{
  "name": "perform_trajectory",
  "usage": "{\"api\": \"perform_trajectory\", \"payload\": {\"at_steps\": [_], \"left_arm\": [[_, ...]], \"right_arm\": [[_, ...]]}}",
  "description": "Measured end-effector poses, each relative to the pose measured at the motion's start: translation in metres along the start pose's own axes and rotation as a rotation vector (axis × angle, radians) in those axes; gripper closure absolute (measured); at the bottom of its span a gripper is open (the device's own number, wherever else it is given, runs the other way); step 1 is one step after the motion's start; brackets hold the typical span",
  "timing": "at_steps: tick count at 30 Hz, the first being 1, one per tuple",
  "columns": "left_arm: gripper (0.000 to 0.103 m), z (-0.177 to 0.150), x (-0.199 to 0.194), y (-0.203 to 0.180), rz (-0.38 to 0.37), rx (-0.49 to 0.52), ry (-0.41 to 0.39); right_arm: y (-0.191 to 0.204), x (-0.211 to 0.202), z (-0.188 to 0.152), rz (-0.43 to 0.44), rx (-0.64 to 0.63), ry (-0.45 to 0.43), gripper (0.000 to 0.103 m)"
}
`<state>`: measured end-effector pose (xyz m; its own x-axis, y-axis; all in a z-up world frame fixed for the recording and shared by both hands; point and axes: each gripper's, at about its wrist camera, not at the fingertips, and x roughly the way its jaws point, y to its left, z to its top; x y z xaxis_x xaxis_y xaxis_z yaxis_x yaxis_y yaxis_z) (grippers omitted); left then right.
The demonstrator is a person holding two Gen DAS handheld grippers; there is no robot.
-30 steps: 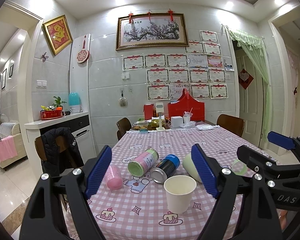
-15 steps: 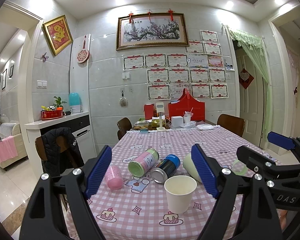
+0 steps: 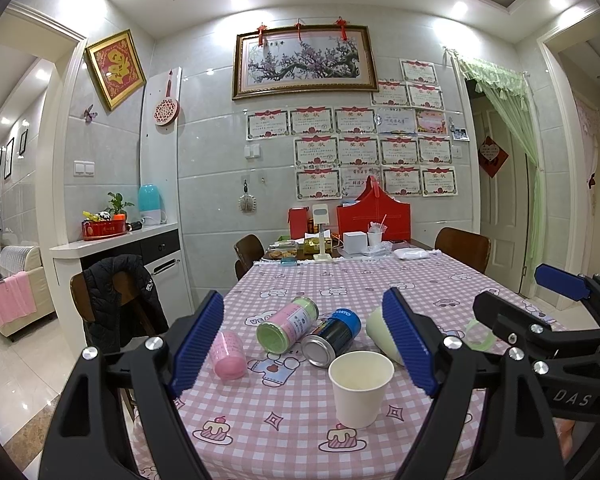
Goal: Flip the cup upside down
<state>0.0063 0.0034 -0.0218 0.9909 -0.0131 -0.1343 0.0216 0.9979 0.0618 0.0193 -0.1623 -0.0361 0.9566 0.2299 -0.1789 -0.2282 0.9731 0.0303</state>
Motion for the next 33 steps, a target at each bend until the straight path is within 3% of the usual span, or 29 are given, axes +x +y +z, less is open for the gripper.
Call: {"api": "perform_trajectory", "payload": {"at_steps": [33], "left_arm": [[0.023,-0.0041,0.0004,0.0096,0.028,0.017,-0.006]], "right_arm": [[-0.0007,0.002,-0.0061,0.0,0.004,0.01,0.008]]}}
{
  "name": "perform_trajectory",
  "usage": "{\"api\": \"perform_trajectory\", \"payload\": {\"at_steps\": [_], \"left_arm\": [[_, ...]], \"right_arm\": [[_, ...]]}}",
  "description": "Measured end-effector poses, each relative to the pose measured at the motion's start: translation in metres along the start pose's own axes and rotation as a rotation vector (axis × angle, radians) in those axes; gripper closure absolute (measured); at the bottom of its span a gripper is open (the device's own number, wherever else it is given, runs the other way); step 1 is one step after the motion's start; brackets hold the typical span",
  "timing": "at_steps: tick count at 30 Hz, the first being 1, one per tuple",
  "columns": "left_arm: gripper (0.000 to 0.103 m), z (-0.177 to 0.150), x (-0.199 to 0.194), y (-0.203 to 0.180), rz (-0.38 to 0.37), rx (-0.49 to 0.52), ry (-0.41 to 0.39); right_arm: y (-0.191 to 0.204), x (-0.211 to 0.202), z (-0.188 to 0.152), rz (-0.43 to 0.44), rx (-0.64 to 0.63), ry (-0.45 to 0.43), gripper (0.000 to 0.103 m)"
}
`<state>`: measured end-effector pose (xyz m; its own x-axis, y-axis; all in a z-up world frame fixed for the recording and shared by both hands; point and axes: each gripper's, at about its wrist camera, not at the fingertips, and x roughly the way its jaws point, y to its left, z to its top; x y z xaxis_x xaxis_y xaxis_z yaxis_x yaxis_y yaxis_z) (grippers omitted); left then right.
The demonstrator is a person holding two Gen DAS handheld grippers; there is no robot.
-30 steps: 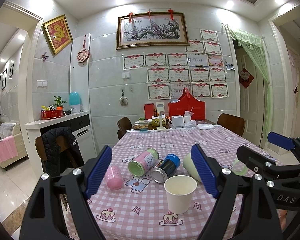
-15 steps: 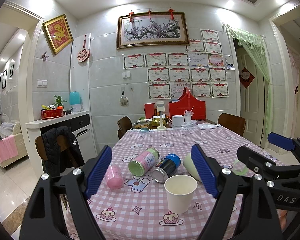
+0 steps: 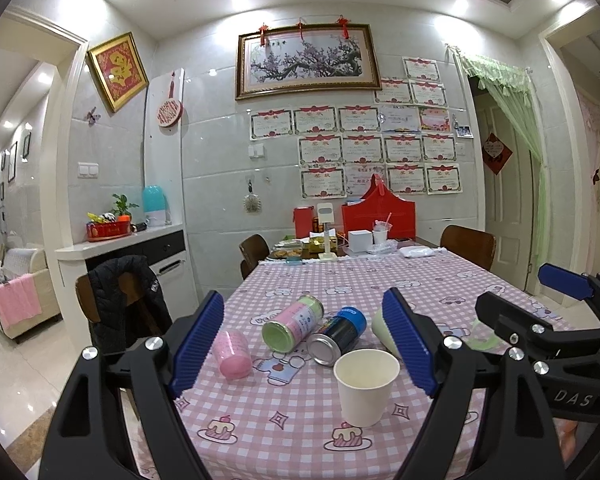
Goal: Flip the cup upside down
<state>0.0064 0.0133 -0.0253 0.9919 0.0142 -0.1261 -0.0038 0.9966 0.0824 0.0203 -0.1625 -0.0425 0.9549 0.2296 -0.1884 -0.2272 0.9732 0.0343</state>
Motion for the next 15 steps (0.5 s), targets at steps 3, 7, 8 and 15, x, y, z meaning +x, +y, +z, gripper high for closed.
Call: {"api": "perform_trajectory", "payload": {"at_steps": [3,7,8,15], "left_arm": [[0.023,-0.0026,-0.001,0.0064,0.008,0.005,-0.005],[0.023,-0.0041,-0.0012,0.0069,0.008,0.004,-0.002],[0.023,-0.004,-0.0011,0.0068,0.008,0.004,-0.003],[0.023,-0.0042,-0.0016,0.0088,0.007,0.002,-0.002]], "right_arm": [[-0.0002,0.0003,0.0013,0.001,0.0,-0.003,0.008],[0.0003,0.0008,-0.0005,0.0,-0.002,0.0,0.008],[0.0006,0.0002,-0.0016,0.0,-0.001,0.0,0.008],[0.0016,0.0016,-0.0029,0.0,-0.001,0.002,0.008]]}}
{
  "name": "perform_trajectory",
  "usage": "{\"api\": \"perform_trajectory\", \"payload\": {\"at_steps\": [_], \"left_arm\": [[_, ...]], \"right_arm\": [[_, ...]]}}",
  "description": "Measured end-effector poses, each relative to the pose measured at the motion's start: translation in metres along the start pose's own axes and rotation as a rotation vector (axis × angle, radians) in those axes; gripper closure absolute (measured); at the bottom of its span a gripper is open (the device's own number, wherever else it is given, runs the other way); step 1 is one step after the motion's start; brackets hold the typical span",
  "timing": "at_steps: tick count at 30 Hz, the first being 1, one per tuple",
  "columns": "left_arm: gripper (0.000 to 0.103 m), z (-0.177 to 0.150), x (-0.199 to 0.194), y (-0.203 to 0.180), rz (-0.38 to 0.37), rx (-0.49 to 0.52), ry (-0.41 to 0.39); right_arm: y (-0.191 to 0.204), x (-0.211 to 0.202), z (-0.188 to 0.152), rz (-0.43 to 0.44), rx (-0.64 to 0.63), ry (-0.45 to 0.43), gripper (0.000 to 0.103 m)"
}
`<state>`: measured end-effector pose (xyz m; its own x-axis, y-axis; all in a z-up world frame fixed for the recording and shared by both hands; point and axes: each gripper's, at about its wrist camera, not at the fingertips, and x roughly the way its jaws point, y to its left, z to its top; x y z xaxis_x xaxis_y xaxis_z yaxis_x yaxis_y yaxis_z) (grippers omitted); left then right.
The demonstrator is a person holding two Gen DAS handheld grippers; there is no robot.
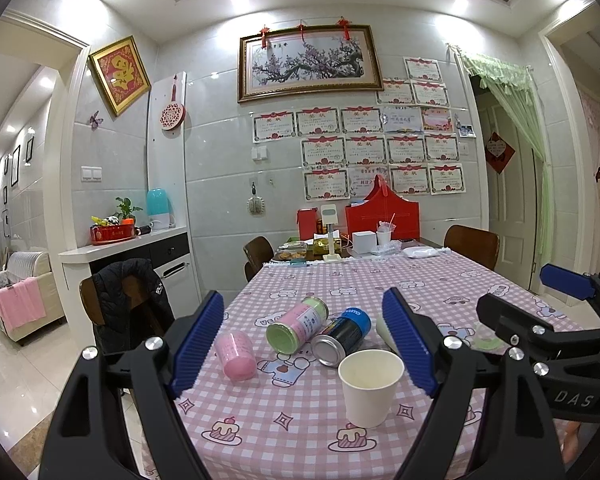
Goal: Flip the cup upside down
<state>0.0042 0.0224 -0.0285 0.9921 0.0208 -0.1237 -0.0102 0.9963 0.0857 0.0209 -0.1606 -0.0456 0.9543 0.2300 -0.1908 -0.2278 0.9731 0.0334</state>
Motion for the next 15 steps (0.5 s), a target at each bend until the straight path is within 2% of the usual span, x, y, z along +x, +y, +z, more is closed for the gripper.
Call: {"api": "perform_trajectory", "payload": {"at_steps": [15], "left_arm": [[0.023,0.0001,0.0001,-0.0004,0.001,0.001,0.0]], "right_arm": [[0.0016,0.0005,-0.0018,0.001,0.001,0.004,0.008]]}}
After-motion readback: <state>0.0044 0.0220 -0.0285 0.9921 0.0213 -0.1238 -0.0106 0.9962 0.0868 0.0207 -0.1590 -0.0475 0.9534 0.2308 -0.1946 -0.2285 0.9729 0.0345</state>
